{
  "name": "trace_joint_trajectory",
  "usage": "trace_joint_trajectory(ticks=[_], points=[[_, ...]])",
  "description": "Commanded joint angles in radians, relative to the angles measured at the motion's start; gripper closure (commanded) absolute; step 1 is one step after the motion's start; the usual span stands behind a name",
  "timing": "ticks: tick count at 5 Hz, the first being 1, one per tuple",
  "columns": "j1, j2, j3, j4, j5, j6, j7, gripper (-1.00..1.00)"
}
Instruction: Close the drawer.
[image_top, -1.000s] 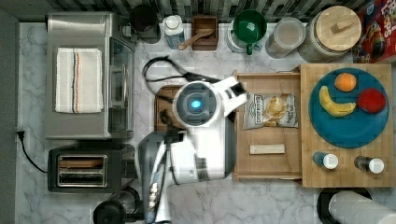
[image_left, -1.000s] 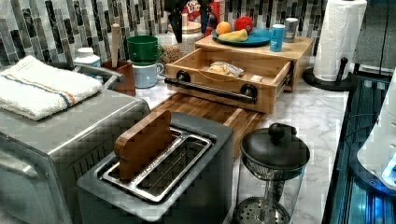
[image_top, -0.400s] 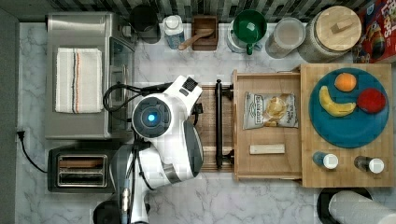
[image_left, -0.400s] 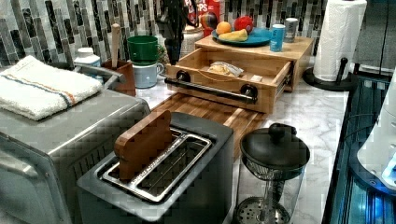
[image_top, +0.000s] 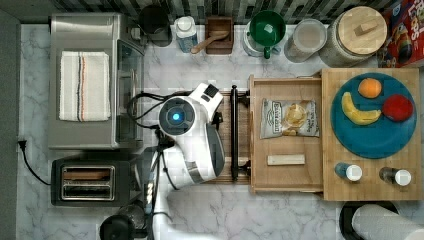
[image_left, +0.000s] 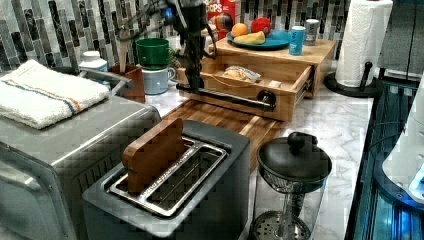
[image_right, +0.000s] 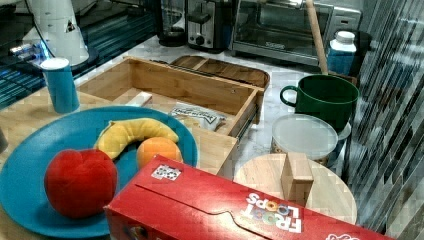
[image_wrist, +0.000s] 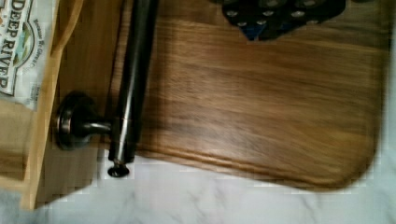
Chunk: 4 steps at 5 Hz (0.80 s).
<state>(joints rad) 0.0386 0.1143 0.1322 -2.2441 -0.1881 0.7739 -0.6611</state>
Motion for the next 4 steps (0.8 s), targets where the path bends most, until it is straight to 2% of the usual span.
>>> trace_joint_trajectory(ticks=[1,4], points=[[-0.026,0.031,-0.025,-0.079,-0.048,0.11,0.006,1.0],[-0.098,0.017,-0.064,-0.092,-0.082,0.208,-0.122,1.0]])
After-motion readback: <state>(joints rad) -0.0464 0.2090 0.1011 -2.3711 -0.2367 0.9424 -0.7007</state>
